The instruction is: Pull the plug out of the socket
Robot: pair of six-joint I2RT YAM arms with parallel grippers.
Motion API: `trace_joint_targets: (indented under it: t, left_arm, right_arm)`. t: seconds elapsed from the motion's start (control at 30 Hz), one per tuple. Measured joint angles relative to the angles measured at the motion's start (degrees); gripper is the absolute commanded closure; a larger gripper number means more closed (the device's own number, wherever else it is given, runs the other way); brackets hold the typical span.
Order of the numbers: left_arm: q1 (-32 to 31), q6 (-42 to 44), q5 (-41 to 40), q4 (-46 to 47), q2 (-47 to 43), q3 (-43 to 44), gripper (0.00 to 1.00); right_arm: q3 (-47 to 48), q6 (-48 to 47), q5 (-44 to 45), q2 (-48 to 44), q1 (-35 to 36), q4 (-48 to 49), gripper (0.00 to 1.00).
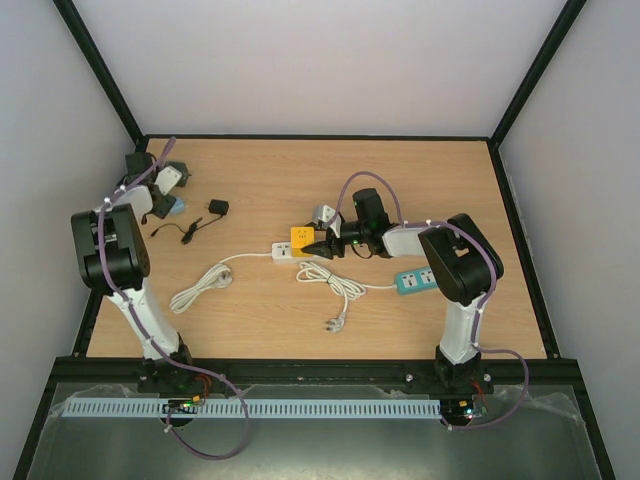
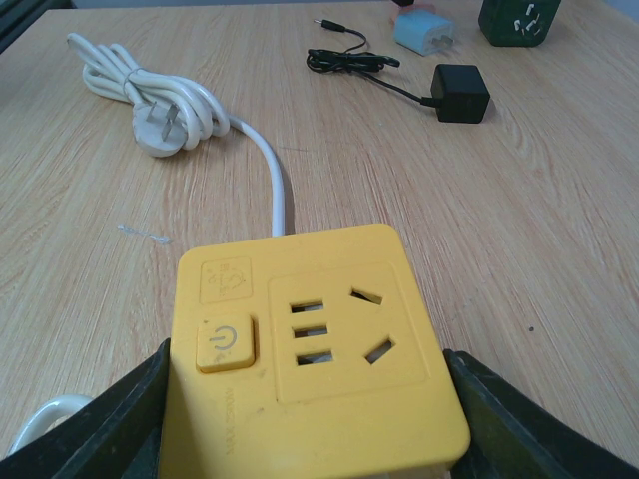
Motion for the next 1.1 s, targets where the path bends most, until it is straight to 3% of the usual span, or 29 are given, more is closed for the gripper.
trace_joint_targets:
  t: [0.2,0.4,0.77,0.93,1.1]
  left_arm:
    - [-0.02,-0.24,2.97,-2.78,-4.44,0.00,0.26]
    - [-0.90,-0.46,10.86,-6.95,-10.62,0.00,0.21]
    - [-10.97,0.85,28.17,-13.77,-19.12,0.02,0.13]
    - [-14.80,2.08,34.64,-17.27,-19.37,0.09,0.12]
    - [-18.38,4.98,41.55,-21.57,-19.28,0.20,0.12]
  right_arm:
    - [-0.02,0.00,0.00,0.00,0.00,0.00,0.76]
    - [0.00,0.00,0.00,0.00,0.00,0.02,0.76]
    - [0.00,0.00,0.00,0.00,0.00,0.02,0.72]
    - [0.00,0.00,0.00,0.00,0.00,0.02,0.62]
    - [-0.02,0.00,0.00,0.00,0.00,0.09,0.31]
